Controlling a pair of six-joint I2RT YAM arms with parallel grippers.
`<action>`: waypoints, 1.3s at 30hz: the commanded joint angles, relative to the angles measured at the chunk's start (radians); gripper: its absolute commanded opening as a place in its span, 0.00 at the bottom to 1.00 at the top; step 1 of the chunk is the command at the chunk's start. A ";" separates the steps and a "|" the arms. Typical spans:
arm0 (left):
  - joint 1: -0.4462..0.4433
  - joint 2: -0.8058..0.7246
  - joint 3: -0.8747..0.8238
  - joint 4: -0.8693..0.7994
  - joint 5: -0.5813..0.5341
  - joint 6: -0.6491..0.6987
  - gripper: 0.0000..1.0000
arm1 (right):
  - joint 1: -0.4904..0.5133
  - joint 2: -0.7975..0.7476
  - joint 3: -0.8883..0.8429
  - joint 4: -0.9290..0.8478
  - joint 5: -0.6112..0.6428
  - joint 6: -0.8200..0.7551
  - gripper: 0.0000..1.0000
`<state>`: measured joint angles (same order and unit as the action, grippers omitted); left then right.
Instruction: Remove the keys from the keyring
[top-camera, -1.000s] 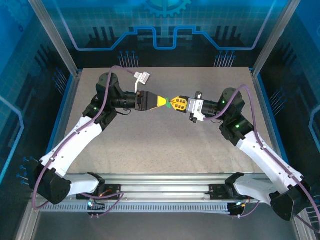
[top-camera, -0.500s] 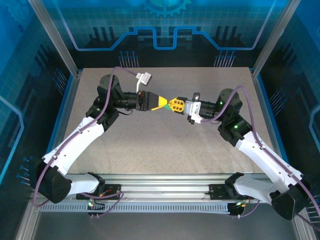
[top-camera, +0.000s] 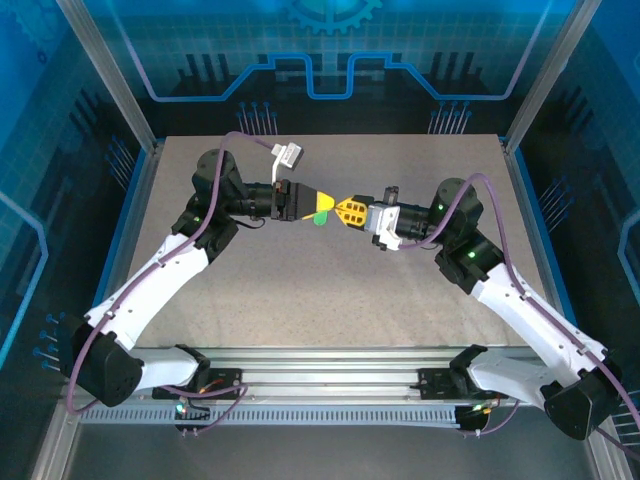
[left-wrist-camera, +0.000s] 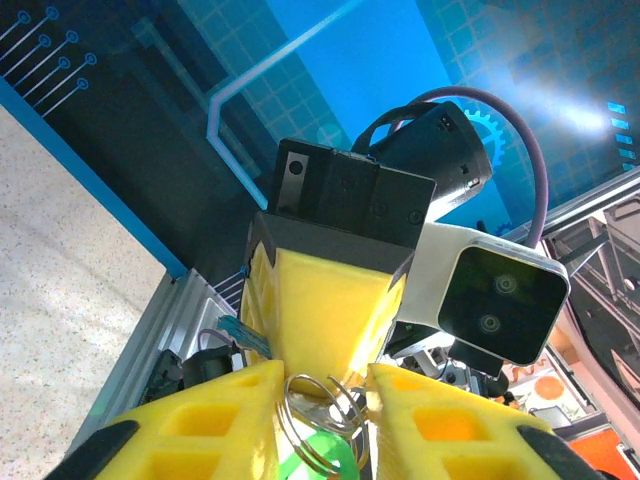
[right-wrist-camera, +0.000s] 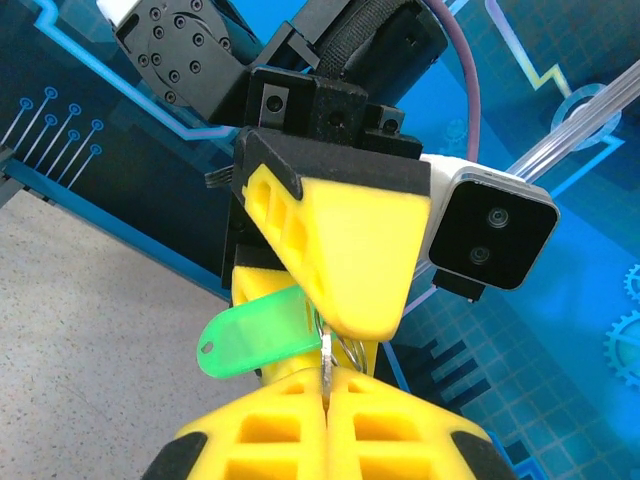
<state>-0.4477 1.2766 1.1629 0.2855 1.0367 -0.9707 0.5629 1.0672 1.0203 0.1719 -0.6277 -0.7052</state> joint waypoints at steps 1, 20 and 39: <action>-0.003 -0.012 0.000 0.063 0.028 -0.008 0.26 | 0.012 0.005 0.020 -0.044 0.039 -0.022 0.00; 0.001 -0.088 -0.086 0.197 -0.092 0.014 0.21 | 0.060 0.048 0.124 -0.147 0.140 0.148 0.00; 0.005 -0.142 -0.176 0.326 -0.159 -0.005 0.17 | 0.231 0.042 0.015 0.104 0.483 0.156 0.00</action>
<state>-0.4213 1.1709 1.0058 0.5613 0.8364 -0.9703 0.7723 1.0897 1.0412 0.2089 -0.2115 -0.5495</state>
